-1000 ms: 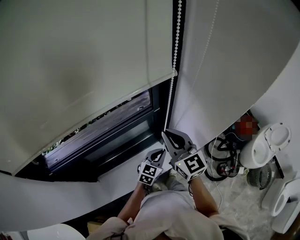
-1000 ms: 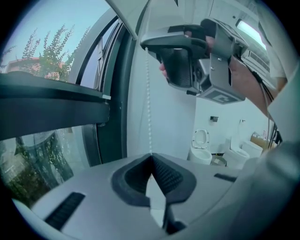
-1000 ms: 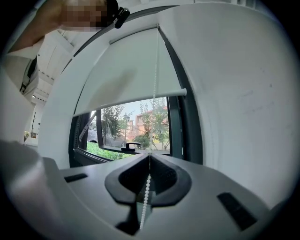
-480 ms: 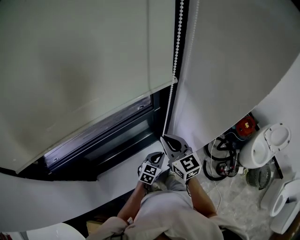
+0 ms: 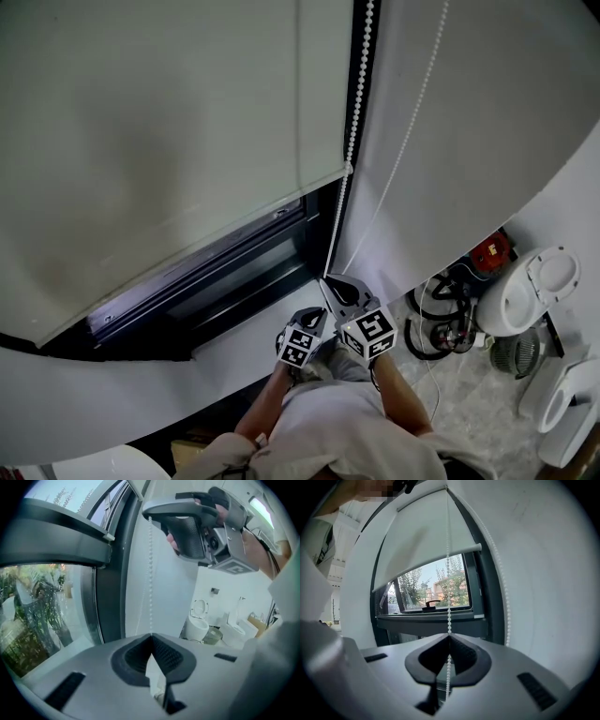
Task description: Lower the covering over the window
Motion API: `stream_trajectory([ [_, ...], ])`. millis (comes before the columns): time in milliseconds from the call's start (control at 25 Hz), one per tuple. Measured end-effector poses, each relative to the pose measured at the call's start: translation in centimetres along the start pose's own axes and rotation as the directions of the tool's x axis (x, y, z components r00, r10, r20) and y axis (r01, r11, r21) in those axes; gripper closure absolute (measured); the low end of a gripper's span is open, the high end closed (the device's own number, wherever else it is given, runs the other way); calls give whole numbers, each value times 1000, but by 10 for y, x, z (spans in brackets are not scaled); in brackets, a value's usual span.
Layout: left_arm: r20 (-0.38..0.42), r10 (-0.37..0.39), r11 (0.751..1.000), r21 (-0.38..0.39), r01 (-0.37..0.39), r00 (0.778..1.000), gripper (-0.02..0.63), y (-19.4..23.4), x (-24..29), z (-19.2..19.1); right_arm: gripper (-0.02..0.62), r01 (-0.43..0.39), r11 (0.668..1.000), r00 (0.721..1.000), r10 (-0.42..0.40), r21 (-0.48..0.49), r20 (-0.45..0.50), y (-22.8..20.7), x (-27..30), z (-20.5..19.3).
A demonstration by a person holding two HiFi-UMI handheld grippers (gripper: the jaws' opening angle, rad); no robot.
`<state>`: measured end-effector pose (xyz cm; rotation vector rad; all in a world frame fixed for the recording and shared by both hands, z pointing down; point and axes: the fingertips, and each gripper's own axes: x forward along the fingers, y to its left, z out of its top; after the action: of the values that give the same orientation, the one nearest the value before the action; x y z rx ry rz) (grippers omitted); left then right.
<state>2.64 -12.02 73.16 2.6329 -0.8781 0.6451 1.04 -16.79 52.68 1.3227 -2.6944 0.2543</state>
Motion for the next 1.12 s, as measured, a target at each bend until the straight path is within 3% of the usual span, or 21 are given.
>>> stream_trajectory([
  [480,-49,-3,1000,-20,2,999,591,-3,17,-37,598,3,1000,997,-2,14,-76,-4,0,-39],
  [800,-49,2,999,-35,-4,999,591,-3,11,-36,600,-8,1000,997,8,8,-75,-2,0,-38],
  [960,-15,11,999,-42,-12,1000,586,-2,-8,-15,598,-15,1000,997,15,3,-73,-3,2,-38],
  [1120,68,12,999,-48,-8,998,528,0,-41,33,598,-23,1000,997,23,1,-73,-3,4,-37],
])
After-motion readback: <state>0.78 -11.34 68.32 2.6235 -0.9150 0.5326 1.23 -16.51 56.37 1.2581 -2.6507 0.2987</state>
